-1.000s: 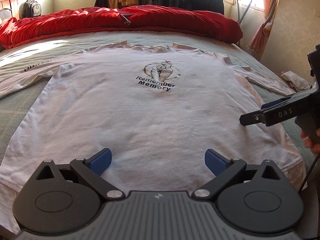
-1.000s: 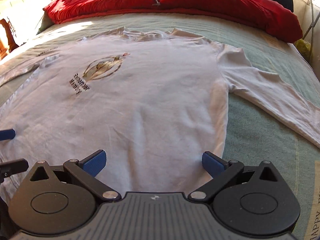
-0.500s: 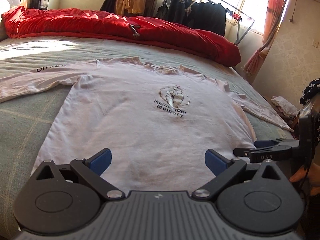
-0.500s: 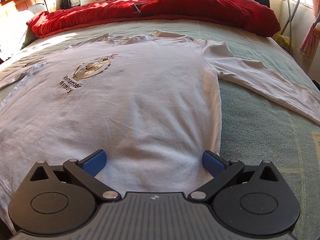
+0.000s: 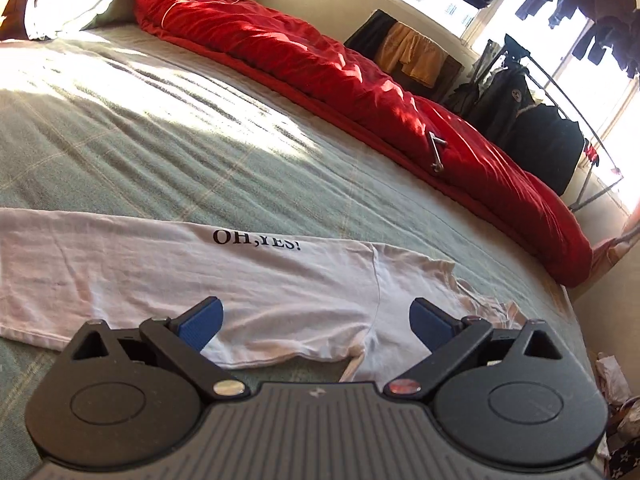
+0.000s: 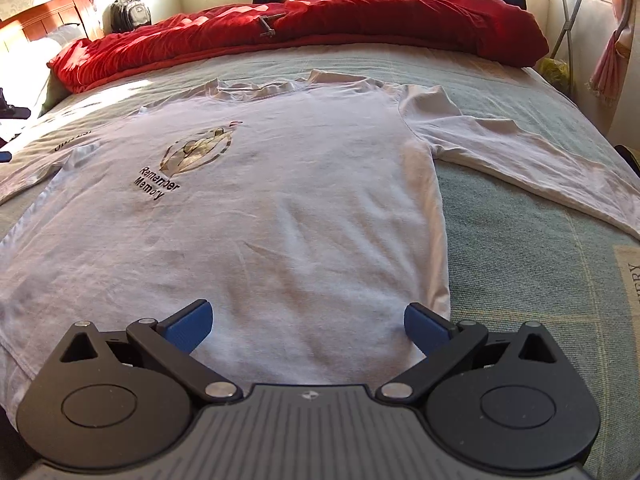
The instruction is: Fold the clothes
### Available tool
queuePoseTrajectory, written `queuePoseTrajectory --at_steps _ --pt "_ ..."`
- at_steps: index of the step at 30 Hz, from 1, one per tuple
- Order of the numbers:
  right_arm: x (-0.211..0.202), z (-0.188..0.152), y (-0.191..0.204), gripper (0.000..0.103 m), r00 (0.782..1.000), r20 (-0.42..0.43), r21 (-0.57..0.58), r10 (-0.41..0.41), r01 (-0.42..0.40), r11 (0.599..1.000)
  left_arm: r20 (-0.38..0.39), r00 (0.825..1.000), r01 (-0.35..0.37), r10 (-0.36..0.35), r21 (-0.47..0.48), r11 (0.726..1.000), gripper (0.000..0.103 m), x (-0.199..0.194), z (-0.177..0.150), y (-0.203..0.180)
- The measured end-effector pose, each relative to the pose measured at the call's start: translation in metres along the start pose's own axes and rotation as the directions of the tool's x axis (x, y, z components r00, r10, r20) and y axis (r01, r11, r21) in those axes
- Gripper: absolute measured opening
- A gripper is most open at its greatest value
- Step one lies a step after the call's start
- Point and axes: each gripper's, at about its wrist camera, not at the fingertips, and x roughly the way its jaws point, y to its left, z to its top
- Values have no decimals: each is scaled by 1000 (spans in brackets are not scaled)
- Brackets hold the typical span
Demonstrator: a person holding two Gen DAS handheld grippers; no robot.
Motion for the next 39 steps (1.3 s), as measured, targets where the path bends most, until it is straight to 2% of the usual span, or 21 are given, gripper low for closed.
queuePoseTrajectory --at_steps 2,7,17,21,24,29,32,35,39 --pt "-1 5 5 103 1000 6 -4 4 -4 1000 -15 997 77 -78 -69 995 99 21 12 8" --pt "1 23 19 103 1000 22 -41 -6 7 999 -85 991 91 -103 -130 987 99 92 30 13" --pt "21 39 32 103 1000 1 -78 -25 25 997 -81 995 52 -58 -67 996 101 167 53 16" --pt "22 40 37 103 1000 7 -95 -19 19 995 -82 996 39 -43 -50 998 101 148 62 11" --pt "20 41 43 103 1000 17 -109 -8 10 994 -55 995 80 -80 -6 997 101 115 60 10" --pt "23 40 56 103 1000 8 -119 24 -23 993 -145 982 123 -123 -8 992 101 77 37 27" --pt "23 39 66 103 999 2 -142 32 -31 989 -148 988 48 -45 13 999 101 73 24 43" --pt "19 38 72 103 1000 3 -167 27 -26 986 -77 994 -70 75 67 995 101 74 24 64" --pt "19 38 71 103 1000 -7 -158 9 -10 987 -46 996 -71 73 41 997 101 69 31 82"
